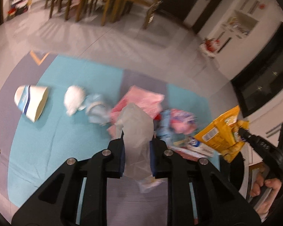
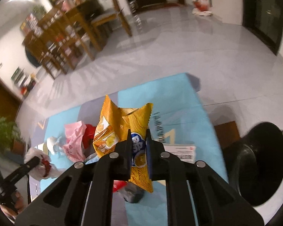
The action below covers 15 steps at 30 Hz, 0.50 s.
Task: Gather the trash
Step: 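Carry both held items over the black trash bin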
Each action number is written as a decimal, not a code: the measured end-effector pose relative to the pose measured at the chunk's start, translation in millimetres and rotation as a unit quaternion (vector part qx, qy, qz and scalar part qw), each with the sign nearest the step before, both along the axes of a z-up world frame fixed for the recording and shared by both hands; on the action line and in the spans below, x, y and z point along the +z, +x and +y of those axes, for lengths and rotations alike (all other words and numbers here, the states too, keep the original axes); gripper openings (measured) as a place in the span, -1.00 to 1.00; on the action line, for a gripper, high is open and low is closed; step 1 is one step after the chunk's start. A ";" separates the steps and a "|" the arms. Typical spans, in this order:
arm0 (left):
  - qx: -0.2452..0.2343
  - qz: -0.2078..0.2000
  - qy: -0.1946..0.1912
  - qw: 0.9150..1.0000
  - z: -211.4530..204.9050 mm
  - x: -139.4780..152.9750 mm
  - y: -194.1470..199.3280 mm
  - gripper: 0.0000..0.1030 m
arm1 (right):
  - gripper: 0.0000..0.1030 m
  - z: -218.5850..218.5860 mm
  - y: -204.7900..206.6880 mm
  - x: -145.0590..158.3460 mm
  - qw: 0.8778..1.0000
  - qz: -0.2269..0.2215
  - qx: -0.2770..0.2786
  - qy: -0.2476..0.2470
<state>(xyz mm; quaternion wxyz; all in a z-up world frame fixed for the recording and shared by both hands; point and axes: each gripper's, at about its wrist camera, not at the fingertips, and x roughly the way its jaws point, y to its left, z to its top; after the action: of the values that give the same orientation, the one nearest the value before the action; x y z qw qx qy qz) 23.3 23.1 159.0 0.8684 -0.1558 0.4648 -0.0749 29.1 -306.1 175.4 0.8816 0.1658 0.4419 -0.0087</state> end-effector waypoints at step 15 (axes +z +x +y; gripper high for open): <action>-0.154 -0.046 -0.019 0.987 -144.2 35.2 -21.2 -0.59 | -0.74 -78.0 -52.6 36.0 0.989 -0.054 -0.135 -0.041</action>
<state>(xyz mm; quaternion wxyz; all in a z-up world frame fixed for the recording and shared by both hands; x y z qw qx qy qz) 2.1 -121.2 194.2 0.8638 -0.0957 0.4412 -0.2236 -23.4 -384.0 211.4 0.9008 0.1877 0.3667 -0.1371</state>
